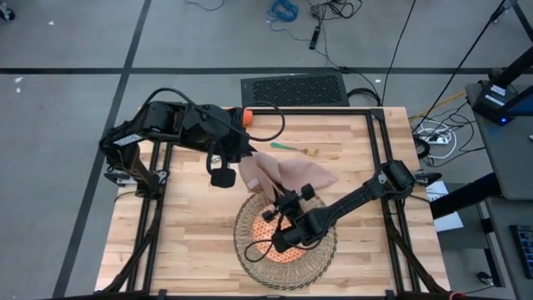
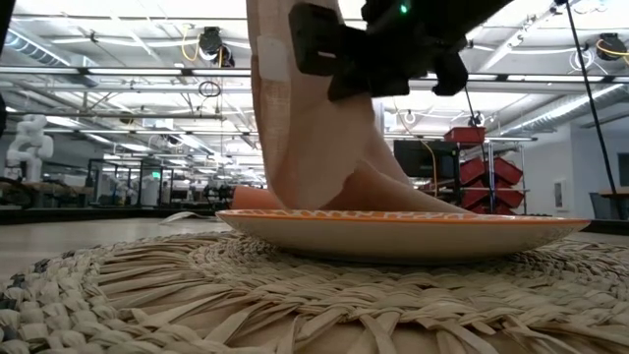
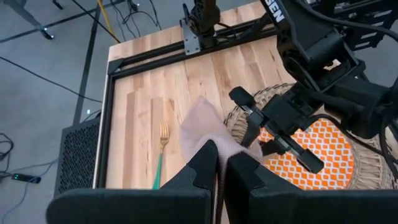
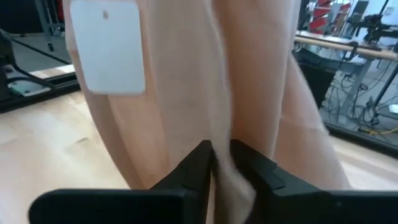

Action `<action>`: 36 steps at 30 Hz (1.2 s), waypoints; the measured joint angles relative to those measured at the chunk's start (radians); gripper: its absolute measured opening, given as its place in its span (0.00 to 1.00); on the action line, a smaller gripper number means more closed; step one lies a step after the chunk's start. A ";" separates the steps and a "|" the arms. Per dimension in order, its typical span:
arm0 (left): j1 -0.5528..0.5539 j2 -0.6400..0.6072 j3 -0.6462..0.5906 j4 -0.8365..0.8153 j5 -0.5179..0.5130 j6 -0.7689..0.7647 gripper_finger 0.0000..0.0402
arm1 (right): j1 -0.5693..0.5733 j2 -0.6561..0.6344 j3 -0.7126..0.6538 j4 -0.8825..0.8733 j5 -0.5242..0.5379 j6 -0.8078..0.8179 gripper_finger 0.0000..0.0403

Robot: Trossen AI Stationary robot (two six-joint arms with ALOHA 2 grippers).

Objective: Set table place
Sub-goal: Fold the napkin

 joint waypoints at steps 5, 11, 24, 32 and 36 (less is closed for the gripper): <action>0.000 -0.003 0.000 0.000 0.000 0.000 0.00 | 0.004 0.000 -0.030 0.000 -0.004 0.041 0.12; 0.000 -0.004 0.000 0.000 -0.003 0.000 0.00 | 0.007 0.000 -0.049 0.000 -0.022 0.056 0.12; 0.000 -0.004 0.000 0.000 -0.004 0.000 0.00 | 0.006 0.005 -0.050 -0.025 -0.049 0.064 0.12; 0.000 -0.004 0.000 0.000 -0.005 -0.001 0.00 | 0.013 0.082 -0.050 -0.035 -0.052 0.166 0.12; 0.000 -0.004 0.000 -0.001 -0.005 -0.003 0.00 | 0.019 0.092 -0.050 -0.019 -0.021 0.177 0.12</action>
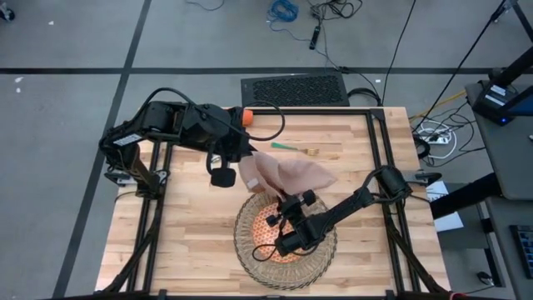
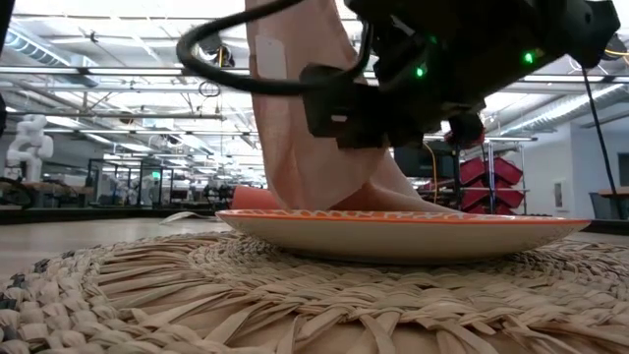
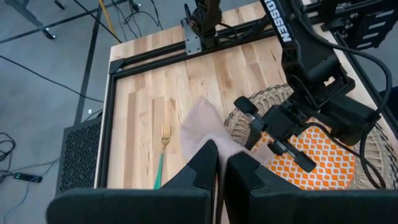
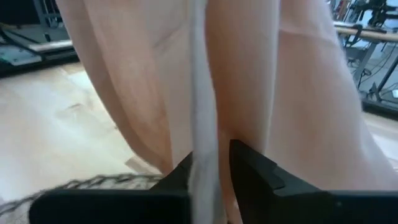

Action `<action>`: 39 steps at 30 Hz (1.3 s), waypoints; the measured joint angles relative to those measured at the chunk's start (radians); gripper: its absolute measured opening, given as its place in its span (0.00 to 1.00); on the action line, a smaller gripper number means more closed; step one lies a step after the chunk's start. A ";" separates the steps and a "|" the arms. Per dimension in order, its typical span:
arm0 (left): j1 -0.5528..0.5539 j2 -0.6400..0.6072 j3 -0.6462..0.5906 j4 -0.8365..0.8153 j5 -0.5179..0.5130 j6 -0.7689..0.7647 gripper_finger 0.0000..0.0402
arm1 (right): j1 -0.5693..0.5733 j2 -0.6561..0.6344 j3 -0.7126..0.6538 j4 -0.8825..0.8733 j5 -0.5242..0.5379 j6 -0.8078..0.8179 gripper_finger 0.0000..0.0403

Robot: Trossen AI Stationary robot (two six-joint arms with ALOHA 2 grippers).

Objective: Set table place
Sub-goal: Fold the napkin

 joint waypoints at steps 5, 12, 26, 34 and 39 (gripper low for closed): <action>0.000 0.000 0.000 0.000 0.000 0.000 0.00 | 0.001 -0.021 0.000 0.003 0.008 -0.044 0.12; 0.000 0.000 0.000 -0.005 0.000 -0.008 0.00 | 0.007 -0.022 0.000 0.010 0.010 -0.077 0.01; -0.013 -0.009 0.000 -0.014 -0.073 0.037 0.00 | 0.104 -0.101 0.200 0.019 0.122 -0.537 0.00; -0.080 -0.097 0.000 -0.015 -0.230 0.049 0.00 | 0.238 -0.239 0.371 0.019 0.239 -0.953 0.00; -0.158 -0.177 0.000 0.020 -0.283 0.026 0.00 | 0.277 -0.313 0.473 0.022 0.240 -1.186 0.00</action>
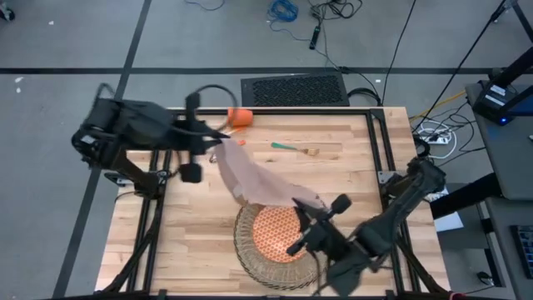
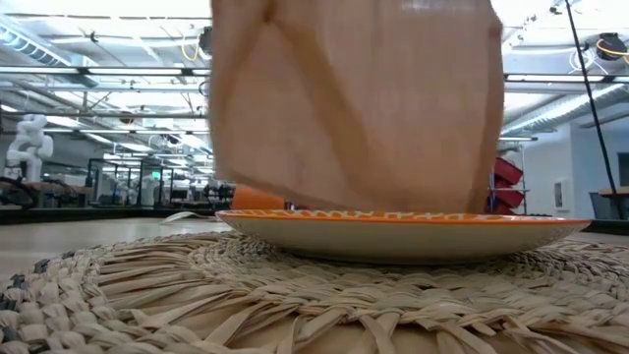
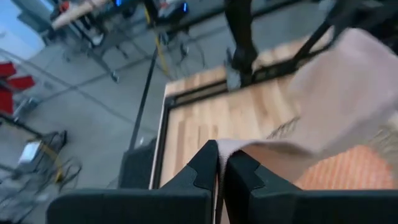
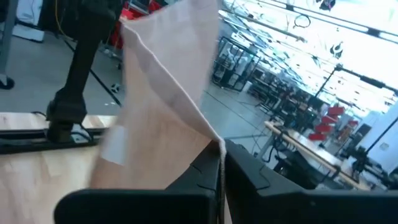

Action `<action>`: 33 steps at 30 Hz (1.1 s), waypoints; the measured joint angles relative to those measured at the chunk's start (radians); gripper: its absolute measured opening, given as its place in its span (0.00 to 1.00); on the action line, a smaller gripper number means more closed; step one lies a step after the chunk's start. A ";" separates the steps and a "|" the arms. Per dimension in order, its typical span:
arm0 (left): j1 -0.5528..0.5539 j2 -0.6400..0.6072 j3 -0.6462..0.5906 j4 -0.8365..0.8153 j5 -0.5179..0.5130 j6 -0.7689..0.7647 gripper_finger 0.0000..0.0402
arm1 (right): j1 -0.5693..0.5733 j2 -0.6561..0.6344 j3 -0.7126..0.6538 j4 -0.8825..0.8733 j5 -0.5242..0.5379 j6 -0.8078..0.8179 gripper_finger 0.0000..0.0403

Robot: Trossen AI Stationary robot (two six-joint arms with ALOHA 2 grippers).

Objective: Set table place
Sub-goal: Fold the napkin

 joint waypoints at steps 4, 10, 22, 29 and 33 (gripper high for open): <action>-0.069 -0.048 0.000 0.014 -0.015 -0.039 0.00 | 0.027 -0.024 0.092 0.011 0.000 -0.179 0.00; -0.177 -0.070 0.000 -0.059 -0.080 -0.115 0.00 | 0.093 -0.032 0.257 0.013 0.000 -0.375 0.00; -0.293 -0.063 0.000 -0.164 -0.122 -0.190 0.00 | 0.194 -0.054 0.386 0.013 -0.003 -0.484 0.00; -0.300 -0.063 0.000 -0.159 -0.212 -0.155 0.00 | 0.229 -0.080 0.386 0.010 -0.003 -0.482 0.00; -0.293 -0.062 0.000 -0.130 -0.227 -0.111 0.00 | 0.221 -0.098 0.386 0.001 -0.002 -0.479 0.00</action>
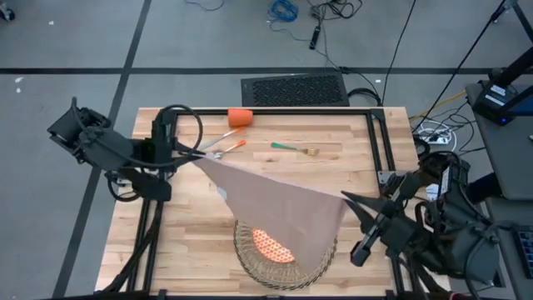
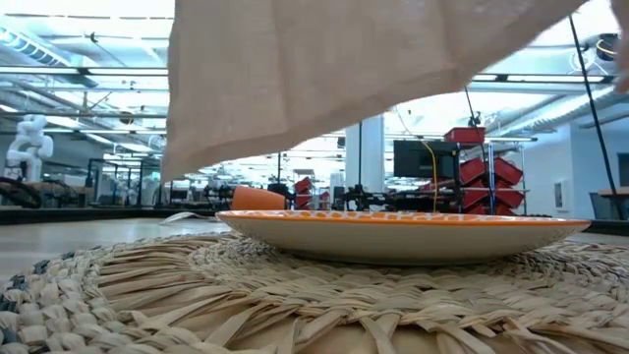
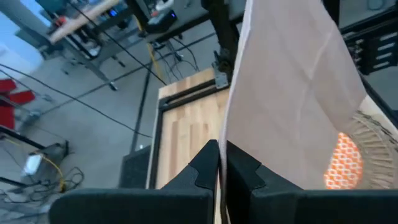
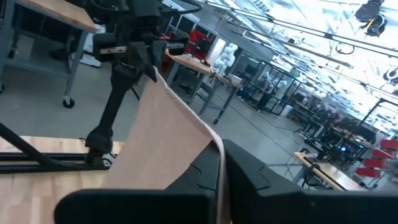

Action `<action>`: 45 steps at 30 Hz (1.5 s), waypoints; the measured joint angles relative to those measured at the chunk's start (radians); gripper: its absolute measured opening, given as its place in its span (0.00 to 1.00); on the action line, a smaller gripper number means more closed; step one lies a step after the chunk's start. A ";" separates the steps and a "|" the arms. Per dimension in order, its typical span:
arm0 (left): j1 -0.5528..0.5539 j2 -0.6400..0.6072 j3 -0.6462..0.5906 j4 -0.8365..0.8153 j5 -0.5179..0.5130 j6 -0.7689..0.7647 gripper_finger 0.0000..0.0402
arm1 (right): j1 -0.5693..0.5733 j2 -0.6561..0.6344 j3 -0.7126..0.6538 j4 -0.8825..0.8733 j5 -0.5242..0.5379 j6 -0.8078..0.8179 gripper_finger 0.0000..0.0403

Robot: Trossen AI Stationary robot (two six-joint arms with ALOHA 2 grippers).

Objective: Set table place
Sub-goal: Fold the napkin

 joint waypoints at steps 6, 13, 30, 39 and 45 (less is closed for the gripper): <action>0.059 0.015 0.000 0.073 -0.016 0.086 0.00 | -0.041 -0.033 0.000 -0.124 -0.002 0.102 0.00; 0.189 0.050 0.000 0.119 0.074 0.164 0.00 | -0.166 -0.086 0.000 -0.567 -0.217 0.543 0.00; 0.676 0.145 0.000 0.226 0.259 0.400 0.00 | -0.594 -0.170 0.000 -0.840 -0.506 0.560 0.00; 0.947 0.153 -0.004 0.344 0.466 0.460 0.00 | -0.898 -0.231 0.000 -0.637 -0.828 0.264 0.00; 0.971 0.146 -0.007 0.284 0.558 0.392 0.00 | -0.979 -0.228 -0.063 -0.624 -1.029 0.251 0.00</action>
